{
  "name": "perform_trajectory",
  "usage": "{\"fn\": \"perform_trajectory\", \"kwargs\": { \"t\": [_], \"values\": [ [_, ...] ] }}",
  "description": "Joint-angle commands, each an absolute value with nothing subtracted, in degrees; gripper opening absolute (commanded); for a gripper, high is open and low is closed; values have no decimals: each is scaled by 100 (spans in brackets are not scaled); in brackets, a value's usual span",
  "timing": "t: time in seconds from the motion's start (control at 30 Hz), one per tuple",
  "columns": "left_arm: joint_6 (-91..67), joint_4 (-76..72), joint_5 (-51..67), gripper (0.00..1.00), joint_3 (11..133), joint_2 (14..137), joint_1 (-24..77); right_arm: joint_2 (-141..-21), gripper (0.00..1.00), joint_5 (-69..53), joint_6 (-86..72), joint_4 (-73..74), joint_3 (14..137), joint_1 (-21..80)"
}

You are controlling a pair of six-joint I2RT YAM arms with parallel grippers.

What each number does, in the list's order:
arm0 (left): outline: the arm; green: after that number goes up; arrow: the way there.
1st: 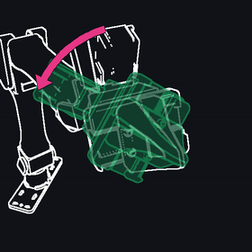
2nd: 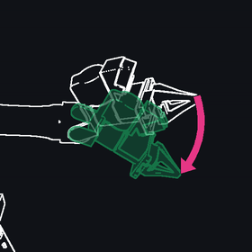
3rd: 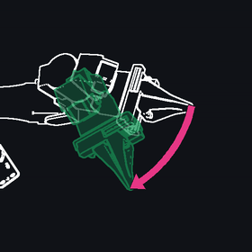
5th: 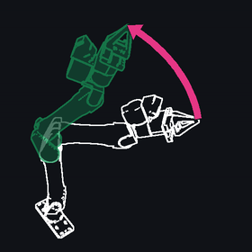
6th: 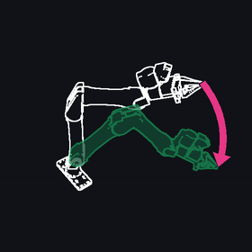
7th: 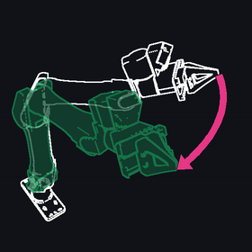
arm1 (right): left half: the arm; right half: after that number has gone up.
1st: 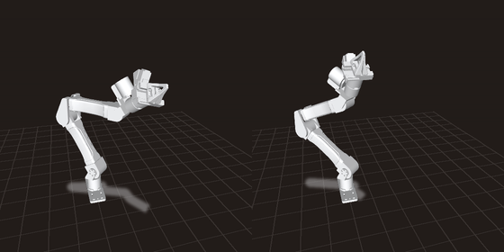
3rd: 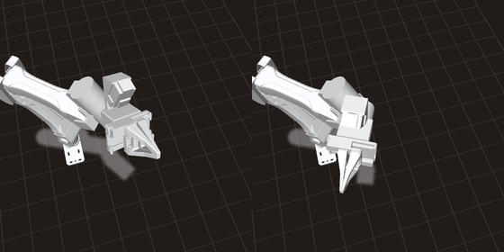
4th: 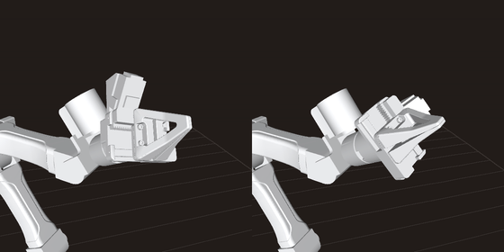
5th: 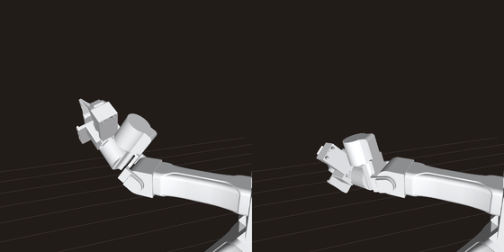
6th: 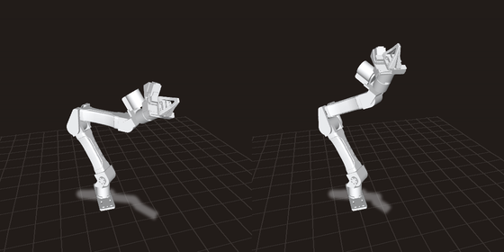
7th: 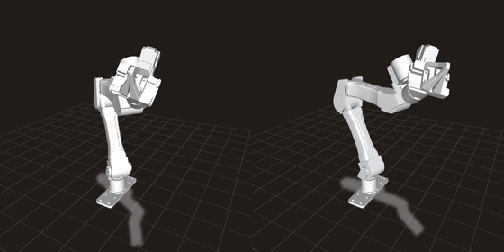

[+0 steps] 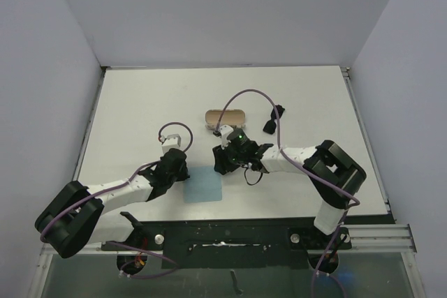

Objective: Organize the sunglasses
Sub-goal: Fold the glasses cleaning cloth at the center of the board.

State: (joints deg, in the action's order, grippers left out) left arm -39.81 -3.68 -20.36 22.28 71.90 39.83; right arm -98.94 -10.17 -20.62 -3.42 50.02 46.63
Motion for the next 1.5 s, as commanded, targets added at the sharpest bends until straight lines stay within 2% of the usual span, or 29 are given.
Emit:
{"fn": "perform_trajectory", "kwargs": {
  "t": [0.0,0.6,1.03,1.2,1.4,1.47],
  "values": [
    [-3964,-477,-1994,9,2421,7165,4025,-9970,38,-1063,-2109,-547,5251,4738],
    [-3968,-542,-1971,9,2367,7137,4034,-10185,30,-881,-2116,-309,5473,4903],
    [-3983,-579,-1952,9,2319,7148,4042,-10141,31,-774,-2069,-300,5370,4861],
    [-3987,-565,-1966,9,2322,7150,4038,-10179,21,-767,-2072,-330,5340,4850],
    [-3980,-562,-1961,8,2329,7137,4043,-10180,19,-782,-2116,-373,5317,4859],
    [-3968,-556,-1960,6,2338,7149,4037,-10170,14,-782,-2105,-371,5324,4858]
  ]
}}
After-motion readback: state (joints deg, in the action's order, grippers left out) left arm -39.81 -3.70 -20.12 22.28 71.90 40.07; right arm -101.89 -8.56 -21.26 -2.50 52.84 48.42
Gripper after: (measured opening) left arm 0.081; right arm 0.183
